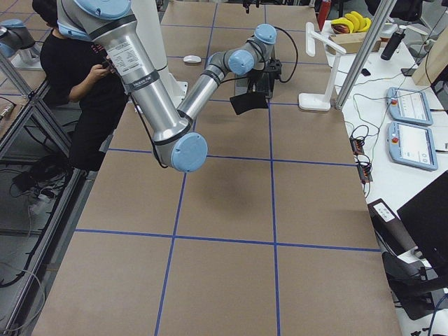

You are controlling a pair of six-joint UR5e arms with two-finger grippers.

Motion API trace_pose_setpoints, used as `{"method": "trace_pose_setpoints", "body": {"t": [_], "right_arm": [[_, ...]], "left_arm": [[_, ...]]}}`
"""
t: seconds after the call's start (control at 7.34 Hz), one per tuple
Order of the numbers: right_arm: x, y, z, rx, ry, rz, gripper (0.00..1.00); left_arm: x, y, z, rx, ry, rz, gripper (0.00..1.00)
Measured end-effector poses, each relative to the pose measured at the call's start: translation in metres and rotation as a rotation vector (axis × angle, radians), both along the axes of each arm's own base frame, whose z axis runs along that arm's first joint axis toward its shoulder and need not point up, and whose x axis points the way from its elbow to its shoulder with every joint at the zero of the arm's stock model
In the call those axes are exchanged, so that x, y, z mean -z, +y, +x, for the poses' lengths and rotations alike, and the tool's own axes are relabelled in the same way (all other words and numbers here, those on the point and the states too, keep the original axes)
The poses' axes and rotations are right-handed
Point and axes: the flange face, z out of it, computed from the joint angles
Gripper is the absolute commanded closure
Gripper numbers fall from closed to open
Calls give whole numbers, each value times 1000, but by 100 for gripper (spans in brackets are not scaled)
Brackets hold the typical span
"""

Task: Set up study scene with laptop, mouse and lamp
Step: 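Carry the black pad with the right gripper toward the laptop and lamp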

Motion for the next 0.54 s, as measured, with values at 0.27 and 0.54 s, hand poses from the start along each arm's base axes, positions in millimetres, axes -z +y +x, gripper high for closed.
{"method": "trace_pose_setpoints", "body": {"t": [0.27,0.54], "right_arm": [[18,-31,-49,24,44,-18,89],[31,-56,-85,70,75,-29,89]], "left_arm": [[-12,-4,-3,8,-8,-24,0],[-23,-6,-2,8,-14,-40,0]]}}
